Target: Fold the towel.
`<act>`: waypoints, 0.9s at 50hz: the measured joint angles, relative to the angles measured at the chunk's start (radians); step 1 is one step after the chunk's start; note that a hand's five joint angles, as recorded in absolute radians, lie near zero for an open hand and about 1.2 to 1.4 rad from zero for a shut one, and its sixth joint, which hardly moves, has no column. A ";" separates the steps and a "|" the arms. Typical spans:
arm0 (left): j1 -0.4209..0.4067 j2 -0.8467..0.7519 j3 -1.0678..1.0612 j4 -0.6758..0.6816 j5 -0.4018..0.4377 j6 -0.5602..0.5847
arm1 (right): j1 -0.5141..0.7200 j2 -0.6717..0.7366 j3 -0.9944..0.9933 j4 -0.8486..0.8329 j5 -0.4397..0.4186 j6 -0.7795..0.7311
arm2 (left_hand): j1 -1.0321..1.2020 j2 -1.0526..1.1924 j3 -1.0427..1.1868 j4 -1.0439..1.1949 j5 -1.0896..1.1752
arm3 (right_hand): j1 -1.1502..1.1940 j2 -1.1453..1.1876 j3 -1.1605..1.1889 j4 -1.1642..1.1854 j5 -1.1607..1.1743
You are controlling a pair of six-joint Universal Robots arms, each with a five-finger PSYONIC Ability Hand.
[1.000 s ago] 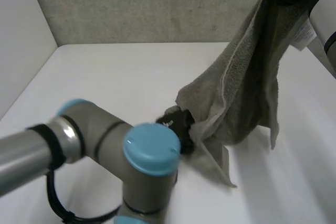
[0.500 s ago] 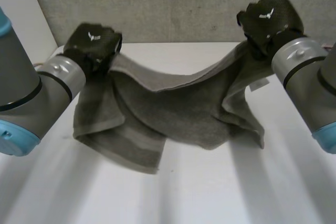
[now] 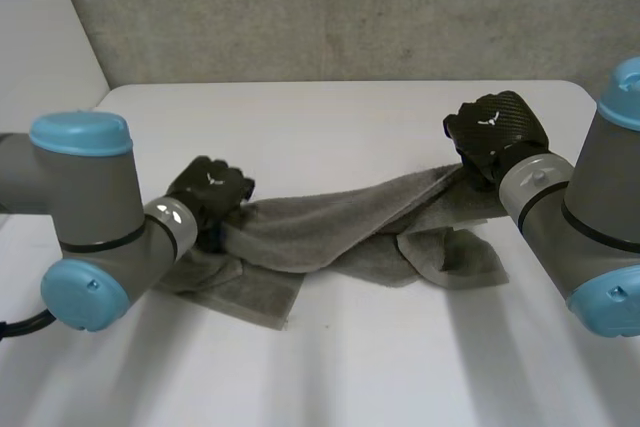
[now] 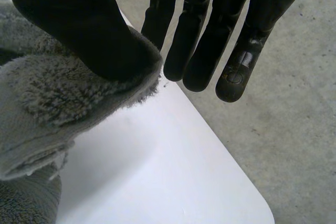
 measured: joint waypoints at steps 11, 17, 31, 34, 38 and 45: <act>-0.085 0.132 -0.075 0.006 -0.001 -0.207 | -0.062 0.003 0.003 -0.056 0.003 0.023 | -0.234 -0.262 -0.260 -0.266 -0.259 | 0.000 0.000 0.000 0.000 0.000; -0.118 0.150 -0.120 0.030 -0.002 -0.245 | -0.082 0.002 0.000 -0.060 0.002 0.061 | -0.236 -0.270 -0.266 -0.273 -0.263 | 0.000 0.000 0.000 0.000 0.000; -0.157 0.024 -0.168 0.246 -0.105 -0.251 | -0.114 -0.007 -0.013 -0.051 0.002 0.188 | -0.188 -0.209 -0.210 -0.214 -0.211 | 0.000 0.000 0.000 0.000 0.000; -0.158 0.006 -0.163 0.268 -0.145 -0.254 | -0.122 -0.009 -0.013 -0.053 0.003 0.196 | -0.181 -0.200 -0.201 -0.204 -0.202 | 0.000 0.000 0.000 0.000 0.000; -0.160 -0.018 -0.159 0.313 -0.238 -0.267 | -0.152 -0.013 -0.016 -0.058 0.005 0.221 | -0.177 -0.196 -0.196 -0.199 -0.197 | 0.000 0.000 0.000 0.000 0.000; -0.157 -0.032 -0.158 0.347 -0.303 -0.270 | -0.186 -0.014 -0.023 -0.060 0.005 0.241 | -0.152 -0.171 -0.171 -0.175 -0.175 | 0.000 0.000 0.000 0.000 0.000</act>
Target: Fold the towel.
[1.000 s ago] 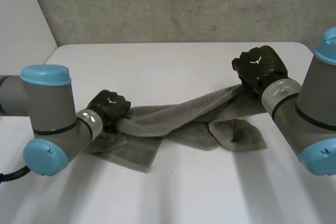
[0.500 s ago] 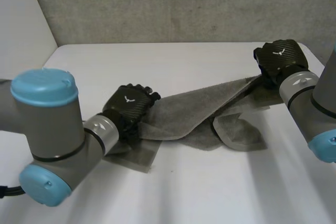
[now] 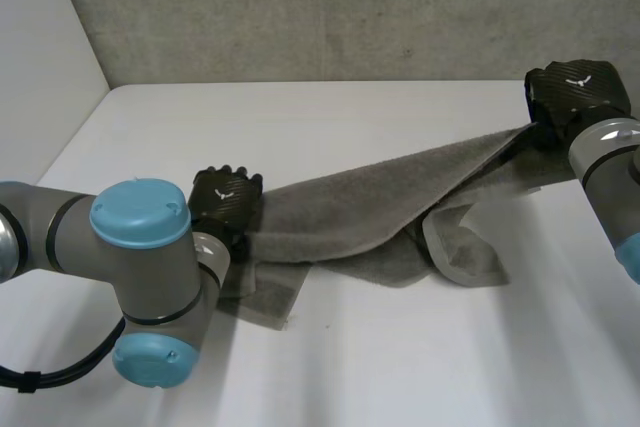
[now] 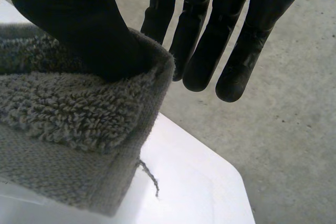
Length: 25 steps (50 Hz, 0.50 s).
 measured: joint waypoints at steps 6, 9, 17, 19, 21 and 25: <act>0.004 -0.006 -0.005 0.007 -0.022 0.005 | -0.018 0.005 -0.004 -0.006 0.000 0.001 | 0.175 0.169 0.168 0.158 0.161 | 0.000 0.000 0.000 0.000 0.000; 0.006 0.008 -0.017 0.004 -0.026 0.010 | -0.024 0.017 -0.013 -0.002 -0.007 -0.023 | 0.495 0.473 0.472 0.471 0.473 | 0.000 0.000 0.000 0.000 0.000; 0.009 0.126 -0.050 -0.008 -0.002 0.013 | -0.016 0.031 -0.040 0.092 -0.014 -0.189 | 0.835 0.862 0.859 0.860 0.852 | 0.000 0.000 0.000 0.000 0.000; 0.012 0.164 -0.059 -0.016 0.016 0.013 | -0.015 0.029 -0.045 0.125 -0.017 -0.238 | 0.850 0.886 0.885 0.884 0.875 | 0.000 0.000 0.000 0.000 0.000; 0.023 0.209 -0.069 -0.040 0.050 0.017 | -0.016 0.025 -0.048 0.164 -0.021 -0.290 | 0.859 0.901 0.898 0.899 0.887 | 0.000 0.000 0.000 0.000 0.000; 0.070 0.283 -0.081 -0.151 0.147 0.043 | -0.021 0.014 -0.047 0.268 -0.037 -0.393 | 0.864 0.913 0.911 0.911 0.899 | 0.000 0.000 0.000 0.000 0.000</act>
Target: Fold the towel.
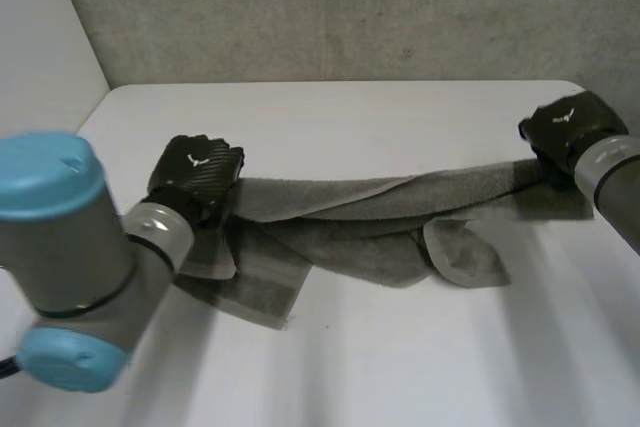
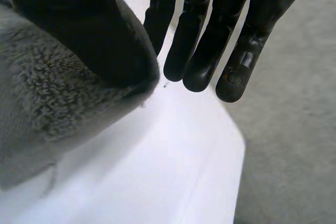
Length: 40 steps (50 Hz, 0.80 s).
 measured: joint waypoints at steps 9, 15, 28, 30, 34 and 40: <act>0.125 0.032 0.022 -0.347 0.150 0.123 | -0.004 -0.006 0.044 0.264 -0.060 -0.183 | 0.003 0.008 0.007 0.008 0.005 | 0.000 0.000 0.000 0.000 0.000; 0.188 -0.050 0.075 -0.457 0.171 0.267 | 0.005 0.054 0.029 0.340 -0.085 -0.279 | 0.003 0.009 0.009 0.010 0.008 | 0.000 0.000 0.000 0.000 0.000; 0.190 -0.255 0.385 -0.066 0.161 0.317 | 0.085 0.266 -0.392 0.073 0.033 -0.215 | 0.003 0.010 0.010 0.011 0.014 | 0.000 0.000 0.000 0.000 0.000; 0.183 -0.254 0.429 0.129 0.161 0.291 | 0.098 0.264 -0.468 -0.054 0.058 -0.162 | 0.003 0.010 0.010 0.011 0.014 | 0.000 0.006 0.000 0.000 0.000; 0.178 -0.220 0.464 0.452 0.162 0.222 | 0.111 0.206 -0.519 -0.378 0.090 -0.061 | 0.003 0.010 0.010 0.011 0.015 | 0.000 0.006 0.000 0.000 0.001; 0.190 -0.132 0.465 0.751 0.163 0.072 | 0.114 0.080 -0.424 -0.730 0.090 -0.009 | 0.003 0.010 0.010 0.011 0.020 | 0.000 0.006 0.000 0.000 0.009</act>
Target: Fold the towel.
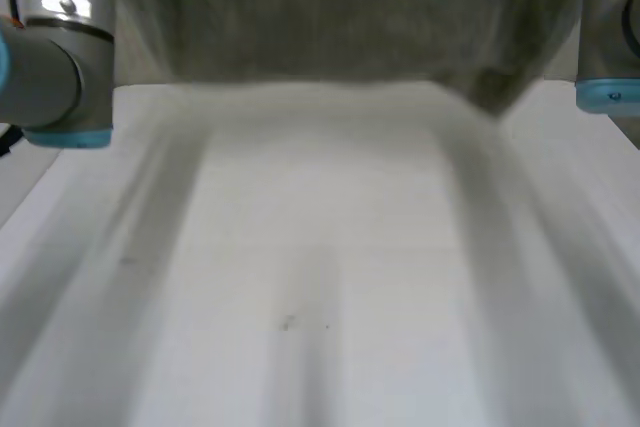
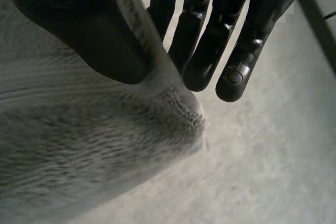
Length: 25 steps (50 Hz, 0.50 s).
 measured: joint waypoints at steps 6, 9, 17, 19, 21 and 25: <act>0.027 0.024 -0.050 -0.066 0.010 -0.080 | -0.001 -0.034 0.115 0.057 -0.032 -0.014 | 0.000 0.000 0.000 0.000 0.000 | 0.000 0.000 0.000 0.000 0.001; 0.037 0.018 -0.079 -0.114 0.023 -0.088 | -0.002 -0.034 0.153 0.109 -0.042 -0.018 | 0.000 0.000 0.000 0.000 0.000 | 0.000 0.000 0.000 0.000 0.002; 0.072 -0.046 -0.220 -0.288 0.102 -0.082 | -0.003 0.002 0.315 0.249 -0.117 -0.025 | 0.000 0.000 0.000 0.000 0.000 | 0.000 0.000 0.000 0.004 0.002; 0.082 -0.080 -0.267 -0.345 0.120 -0.075 | -0.003 0.033 0.369 0.291 -0.148 -0.028 | 0.000 0.000 0.000 0.000 0.000 | 0.000 0.000 0.000 0.004 0.002; 0.087 -0.102 -0.294 -0.381 0.129 -0.069 | -0.003 0.056 0.398 0.320 -0.163 -0.031 | 0.000 0.000 0.000 0.000 0.000 | 0.000 0.000 0.000 0.004 0.002; 0.097 -0.153 -0.344 -0.472 0.149 -0.025 | -0.005 0.131 0.455 0.423 -0.184 -0.047 | 0.000 0.000 0.000 0.000 0.000 | 0.000 0.000 0.000 0.004 0.002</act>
